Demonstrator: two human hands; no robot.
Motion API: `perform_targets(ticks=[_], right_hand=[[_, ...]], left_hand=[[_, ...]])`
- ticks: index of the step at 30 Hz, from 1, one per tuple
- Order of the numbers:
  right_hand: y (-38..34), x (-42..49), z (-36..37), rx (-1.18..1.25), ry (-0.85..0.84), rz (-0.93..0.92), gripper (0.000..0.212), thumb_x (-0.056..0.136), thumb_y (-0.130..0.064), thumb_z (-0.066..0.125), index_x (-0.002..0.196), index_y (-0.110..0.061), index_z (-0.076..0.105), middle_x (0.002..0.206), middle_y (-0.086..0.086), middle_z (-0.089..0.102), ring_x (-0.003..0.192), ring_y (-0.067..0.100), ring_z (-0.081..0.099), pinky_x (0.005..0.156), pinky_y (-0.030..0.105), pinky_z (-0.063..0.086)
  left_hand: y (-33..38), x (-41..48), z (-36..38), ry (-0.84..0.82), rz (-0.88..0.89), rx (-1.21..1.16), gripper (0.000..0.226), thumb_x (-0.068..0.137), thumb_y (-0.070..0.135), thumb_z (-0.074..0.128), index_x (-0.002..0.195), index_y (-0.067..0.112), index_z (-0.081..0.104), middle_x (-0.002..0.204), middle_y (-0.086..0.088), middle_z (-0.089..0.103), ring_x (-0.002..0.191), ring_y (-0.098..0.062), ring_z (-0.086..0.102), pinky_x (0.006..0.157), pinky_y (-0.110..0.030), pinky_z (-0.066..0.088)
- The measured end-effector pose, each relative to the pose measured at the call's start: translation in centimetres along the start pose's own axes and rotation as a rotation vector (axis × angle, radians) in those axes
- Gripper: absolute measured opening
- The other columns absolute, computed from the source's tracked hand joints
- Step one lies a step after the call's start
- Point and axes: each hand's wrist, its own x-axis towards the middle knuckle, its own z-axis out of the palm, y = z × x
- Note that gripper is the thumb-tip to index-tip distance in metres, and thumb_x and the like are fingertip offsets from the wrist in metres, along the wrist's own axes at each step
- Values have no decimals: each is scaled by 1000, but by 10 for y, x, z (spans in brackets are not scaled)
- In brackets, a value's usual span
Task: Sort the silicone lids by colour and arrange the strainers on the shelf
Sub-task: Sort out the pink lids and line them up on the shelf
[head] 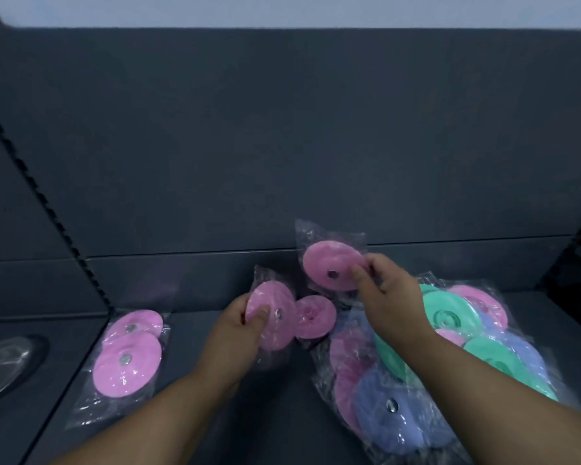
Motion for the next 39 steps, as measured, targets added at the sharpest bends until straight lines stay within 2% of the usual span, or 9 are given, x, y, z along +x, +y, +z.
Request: perform_targets(ticks=[6,11,14,18,21,25,28,36,39], right_hand=[[-9,-20,27,565,-357,524,22,93,-21,58,78,-7,65,60,3,52,49,11,39,46,22,31],[-14,-41,57,592,-512,670,23,91,-18,61,70,-13,57,51,-1,44,43,11,37,44,21,34],[-15,-42,66,513,-575,687,20,88,-21,67,81,-3,61,56,2,48,47,12,43,48,23,43],[-7,-21,73,90,-430,486,9,84,-27,69,83,-19,72,71,-6,64,63,8,55,66,20,42],[7,1,79,-283,-268,343,39,82,-39,68,116,-21,63,110,0,66,99,17,60,80,17,38],[22,14,95,-739,-499,306,81,76,-63,62,138,-18,36,132,9,54,124,27,47,105,33,32],[25,14,101,-859,-484,254,84,71,-61,66,137,-21,33,127,4,58,122,23,50,110,37,25],[12,7,84,-77,-258,250,23,68,-25,83,81,-20,65,72,-8,65,66,10,59,56,16,40],[5,-2,78,149,-211,157,30,68,-9,82,68,-34,66,84,-19,63,74,-14,57,65,1,39]], left_hand=[[12,14,-28,-58,-185,-329,20,100,22,47,113,18,60,100,-7,73,94,-27,69,87,-47,55],[8,11,-30,-260,-223,-506,28,97,30,49,116,12,60,107,-13,71,99,-31,68,89,-50,53],[-6,12,-31,-205,-187,-381,31,87,7,64,117,12,58,104,-11,72,96,-29,69,86,-49,55],[-22,19,-39,-120,-184,-299,32,85,-2,63,109,18,60,97,-3,73,88,-20,70,74,-35,57],[-32,25,-48,-87,-189,-306,33,85,-3,63,108,22,60,98,-1,73,87,-18,70,72,-34,56],[-43,28,-53,-48,-194,-321,35,84,-8,61,108,18,61,95,-3,74,86,-19,71,69,-31,57],[-45,28,-55,-43,-198,-321,36,84,-8,61,111,16,60,97,-4,74,89,-21,71,74,-34,57],[-45,24,-60,16,-254,-398,29,86,-5,61,106,16,60,95,-6,74,86,-22,70,70,-32,55],[-41,19,-58,48,-252,-412,27,86,-6,61,106,11,61,97,-10,73,88,-26,70,73,-34,55]])
